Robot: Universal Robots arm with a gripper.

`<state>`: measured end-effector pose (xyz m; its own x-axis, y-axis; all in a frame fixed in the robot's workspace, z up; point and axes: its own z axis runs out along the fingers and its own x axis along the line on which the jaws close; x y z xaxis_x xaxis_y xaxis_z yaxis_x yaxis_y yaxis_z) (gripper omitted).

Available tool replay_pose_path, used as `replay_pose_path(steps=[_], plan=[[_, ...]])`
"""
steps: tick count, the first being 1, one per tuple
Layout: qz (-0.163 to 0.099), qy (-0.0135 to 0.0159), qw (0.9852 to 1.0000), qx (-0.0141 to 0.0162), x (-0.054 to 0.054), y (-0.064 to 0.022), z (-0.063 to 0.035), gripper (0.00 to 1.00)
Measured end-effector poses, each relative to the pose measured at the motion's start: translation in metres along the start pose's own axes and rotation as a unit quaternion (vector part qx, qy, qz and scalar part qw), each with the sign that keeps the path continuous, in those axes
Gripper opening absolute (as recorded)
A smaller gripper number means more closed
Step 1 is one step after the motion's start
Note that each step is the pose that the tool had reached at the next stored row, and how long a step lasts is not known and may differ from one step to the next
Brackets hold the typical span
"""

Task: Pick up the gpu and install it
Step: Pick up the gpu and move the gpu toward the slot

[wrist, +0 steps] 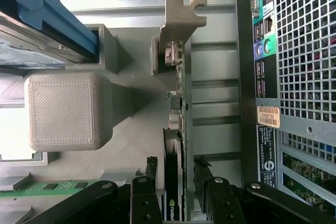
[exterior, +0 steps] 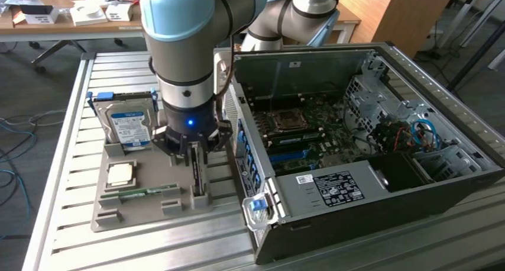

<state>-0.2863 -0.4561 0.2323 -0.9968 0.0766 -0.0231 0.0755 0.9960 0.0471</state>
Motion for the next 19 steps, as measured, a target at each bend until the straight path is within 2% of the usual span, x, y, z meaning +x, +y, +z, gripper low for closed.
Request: replay_pose_path(steps=[19], plan=[[0.000, 0.0000, 1.0000, -0.0001, 0.0018, -0.0001, 0.0014, 0.42]])
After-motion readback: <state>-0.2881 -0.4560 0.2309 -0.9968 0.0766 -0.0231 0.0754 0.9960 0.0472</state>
